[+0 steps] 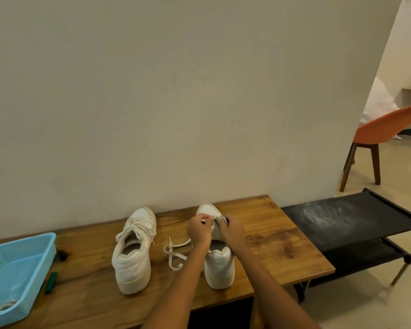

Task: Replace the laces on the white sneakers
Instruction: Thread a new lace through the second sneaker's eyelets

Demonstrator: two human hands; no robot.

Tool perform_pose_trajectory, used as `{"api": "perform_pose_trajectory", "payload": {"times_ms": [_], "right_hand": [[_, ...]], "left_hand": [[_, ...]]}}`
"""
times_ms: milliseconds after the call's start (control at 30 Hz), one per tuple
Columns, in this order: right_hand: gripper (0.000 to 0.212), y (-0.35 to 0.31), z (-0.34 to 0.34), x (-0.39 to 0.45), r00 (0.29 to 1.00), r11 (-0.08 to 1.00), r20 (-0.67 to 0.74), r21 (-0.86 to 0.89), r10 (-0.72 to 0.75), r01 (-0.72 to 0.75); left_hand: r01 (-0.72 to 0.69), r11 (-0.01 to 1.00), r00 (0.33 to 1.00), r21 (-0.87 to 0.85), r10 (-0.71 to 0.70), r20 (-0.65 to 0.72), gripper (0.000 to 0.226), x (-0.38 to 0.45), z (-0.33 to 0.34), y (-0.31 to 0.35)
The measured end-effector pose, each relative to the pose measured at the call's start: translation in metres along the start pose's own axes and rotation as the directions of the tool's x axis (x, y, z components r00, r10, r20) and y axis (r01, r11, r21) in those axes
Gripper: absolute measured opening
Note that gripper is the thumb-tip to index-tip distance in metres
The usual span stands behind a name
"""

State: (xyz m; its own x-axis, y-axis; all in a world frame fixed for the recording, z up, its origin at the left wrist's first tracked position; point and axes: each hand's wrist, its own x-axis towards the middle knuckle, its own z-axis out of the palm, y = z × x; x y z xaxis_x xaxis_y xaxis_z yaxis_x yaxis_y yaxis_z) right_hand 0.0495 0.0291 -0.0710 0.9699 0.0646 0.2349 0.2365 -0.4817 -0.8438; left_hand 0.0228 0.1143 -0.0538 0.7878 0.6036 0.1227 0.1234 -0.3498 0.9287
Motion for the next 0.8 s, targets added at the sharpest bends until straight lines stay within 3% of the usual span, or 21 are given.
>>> {"api": "perform_pose_trajectory", "payload": {"times_ms": [167,400,567,800], "right_hand": [[0.039,0.005,0.001,0.002,1.000,0.994,-0.005,0.107,0.024,-0.023],[0.034,0.007,0.002,0.004,0.999,0.990,0.017,0.136,0.032,-0.034],[0.025,0.010,0.004,0.006,0.998,0.987,-0.002,0.145,0.063,-0.062],[0.024,0.009,0.004,0.005,0.999,0.989,0.004,0.138,0.051,-0.051]], "left_hand": [[-0.056,0.979,0.998,0.196,0.052,0.027,0.017,-0.005,0.003,0.004],[0.053,0.912,0.995,0.406,-0.083,0.055,0.023,0.006,0.005,0.010],[0.069,0.901,0.993,0.428,-0.102,0.053,0.021,0.011,0.010,0.013],[0.025,0.958,0.996,0.287,-0.048,0.074,0.014,0.011,0.009,0.002]]}}
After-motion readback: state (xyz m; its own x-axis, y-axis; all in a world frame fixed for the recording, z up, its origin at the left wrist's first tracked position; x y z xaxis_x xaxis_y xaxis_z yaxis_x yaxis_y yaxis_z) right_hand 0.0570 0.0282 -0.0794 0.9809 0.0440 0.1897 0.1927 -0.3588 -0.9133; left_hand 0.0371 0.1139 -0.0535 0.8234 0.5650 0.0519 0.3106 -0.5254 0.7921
